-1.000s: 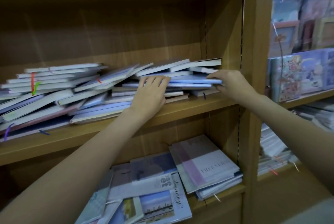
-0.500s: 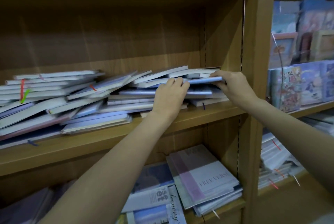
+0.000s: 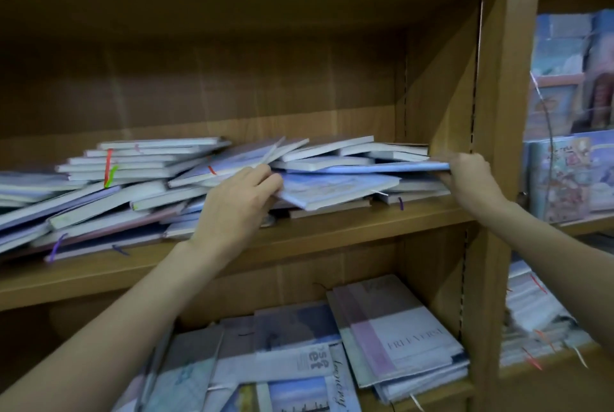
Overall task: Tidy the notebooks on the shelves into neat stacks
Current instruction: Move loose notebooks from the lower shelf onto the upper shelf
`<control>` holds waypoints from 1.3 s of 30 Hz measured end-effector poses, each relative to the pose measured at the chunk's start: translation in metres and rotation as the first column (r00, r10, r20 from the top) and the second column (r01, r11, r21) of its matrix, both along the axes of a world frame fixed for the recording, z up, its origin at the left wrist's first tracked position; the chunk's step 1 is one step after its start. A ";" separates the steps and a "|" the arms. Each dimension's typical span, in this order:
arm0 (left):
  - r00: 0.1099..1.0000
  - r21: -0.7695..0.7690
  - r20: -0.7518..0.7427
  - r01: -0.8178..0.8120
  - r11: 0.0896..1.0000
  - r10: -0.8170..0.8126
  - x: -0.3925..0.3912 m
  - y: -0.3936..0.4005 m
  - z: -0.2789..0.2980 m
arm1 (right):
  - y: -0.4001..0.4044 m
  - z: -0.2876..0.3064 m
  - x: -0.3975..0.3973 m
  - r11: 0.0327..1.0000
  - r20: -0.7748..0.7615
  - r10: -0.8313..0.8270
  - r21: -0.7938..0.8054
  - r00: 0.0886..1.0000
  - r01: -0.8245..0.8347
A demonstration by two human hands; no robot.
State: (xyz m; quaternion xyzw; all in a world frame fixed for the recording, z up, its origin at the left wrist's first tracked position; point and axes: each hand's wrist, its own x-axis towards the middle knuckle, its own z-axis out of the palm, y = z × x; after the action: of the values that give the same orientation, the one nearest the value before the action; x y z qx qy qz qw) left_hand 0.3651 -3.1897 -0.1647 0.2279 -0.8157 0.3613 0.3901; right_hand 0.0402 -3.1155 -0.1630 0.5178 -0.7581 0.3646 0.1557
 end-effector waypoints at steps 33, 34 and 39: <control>0.942 0.297 -0.026 -0.312 0.902 0.335 0.036 -0.019 0.023 | 0.013 0.111 0.133 0.952 -0.644 0.292 0.122 0.707 -0.282; 0.937 0.295 -0.025 -0.326 0.898 0.348 0.036 -0.019 0.025 | 0.014 0.116 0.134 0.956 -0.661 0.278 0.118 0.697 -0.269; 0.913 0.326 -0.008 -0.383 0.864 0.408 0.032 -0.010 0.028 | 0.028 0.129 0.142 0.969 -0.722 0.238 0.134 0.649 -0.207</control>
State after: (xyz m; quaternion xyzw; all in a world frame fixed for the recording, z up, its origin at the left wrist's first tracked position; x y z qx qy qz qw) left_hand 0.3976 -3.2000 -0.1372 0.4634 -0.7834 0.2887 0.2968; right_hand 0.1825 -3.0877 -0.0341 0.7121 -0.5697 0.1277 0.3900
